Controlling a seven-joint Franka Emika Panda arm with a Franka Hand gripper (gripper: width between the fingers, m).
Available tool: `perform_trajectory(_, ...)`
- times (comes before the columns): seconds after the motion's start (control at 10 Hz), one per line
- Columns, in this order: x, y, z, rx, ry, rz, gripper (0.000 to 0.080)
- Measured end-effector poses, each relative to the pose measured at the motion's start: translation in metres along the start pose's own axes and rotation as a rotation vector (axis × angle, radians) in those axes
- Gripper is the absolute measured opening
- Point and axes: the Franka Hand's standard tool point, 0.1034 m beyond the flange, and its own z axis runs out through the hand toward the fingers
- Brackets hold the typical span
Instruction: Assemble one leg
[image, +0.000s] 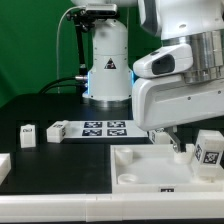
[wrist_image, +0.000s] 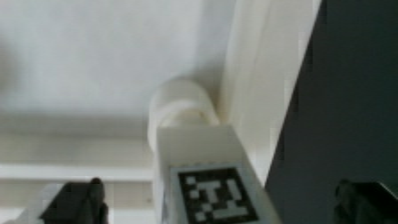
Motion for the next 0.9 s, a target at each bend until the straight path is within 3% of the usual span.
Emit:
perform_trajectory(0.1,0.003,0.0,-0.004,0.017,-0.101,0.003,0.0649)
perform_trajectory(0.2,0.014,0.001,-0.003,0.014,-0.056,0.002,0.0649)
perform_trajectory(0.5,0.011,0.001,-0.001,0.013,-0.056,0.003,0.0649)
perform_trajectory(0.7,0.017,0.0,0.0,-0.024,-0.014,0.103,0.0649)
perform_trajectory(0.9,0.017,0.01,0.002,-0.035,0.001,0.124,0.0649)
